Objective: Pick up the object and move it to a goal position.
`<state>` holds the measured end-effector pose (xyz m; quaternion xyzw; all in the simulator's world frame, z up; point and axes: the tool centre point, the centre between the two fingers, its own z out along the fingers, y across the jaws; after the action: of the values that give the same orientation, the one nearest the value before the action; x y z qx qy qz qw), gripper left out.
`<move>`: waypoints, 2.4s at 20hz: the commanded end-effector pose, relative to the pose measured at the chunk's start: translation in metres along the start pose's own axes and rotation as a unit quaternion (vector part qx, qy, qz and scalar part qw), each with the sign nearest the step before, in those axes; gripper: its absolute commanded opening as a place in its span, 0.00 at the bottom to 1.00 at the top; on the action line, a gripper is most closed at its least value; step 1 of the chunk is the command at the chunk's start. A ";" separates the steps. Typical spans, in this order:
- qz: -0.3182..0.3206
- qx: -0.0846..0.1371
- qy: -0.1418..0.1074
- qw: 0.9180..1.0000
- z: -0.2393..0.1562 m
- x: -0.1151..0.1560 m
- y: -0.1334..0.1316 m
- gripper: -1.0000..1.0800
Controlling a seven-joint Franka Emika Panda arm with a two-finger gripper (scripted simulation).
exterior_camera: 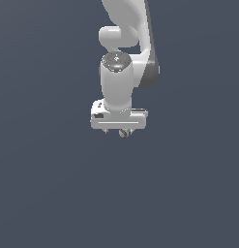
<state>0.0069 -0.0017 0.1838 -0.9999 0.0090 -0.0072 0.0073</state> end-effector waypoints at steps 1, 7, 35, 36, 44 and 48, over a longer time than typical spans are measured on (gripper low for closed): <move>0.000 0.000 0.000 1.000 0.000 0.000 0.000 0.96; 0.011 0.005 -0.002 1.000 -0.003 0.002 0.016 0.96; -0.191 -0.005 -0.007 0.982 0.067 -0.065 -0.012 0.96; -0.204 -0.005 -0.008 0.979 0.071 -0.070 -0.014 0.96; -0.277 -0.005 -0.009 0.961 0.092 -0.098 -0.026 0.96; -0.292 -0.005 -0.009 0.956 0.095 -0.104 -0.028 0.96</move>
<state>-0.0927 0.0292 0.0886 -0.9607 -0.2778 0.0003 0.0001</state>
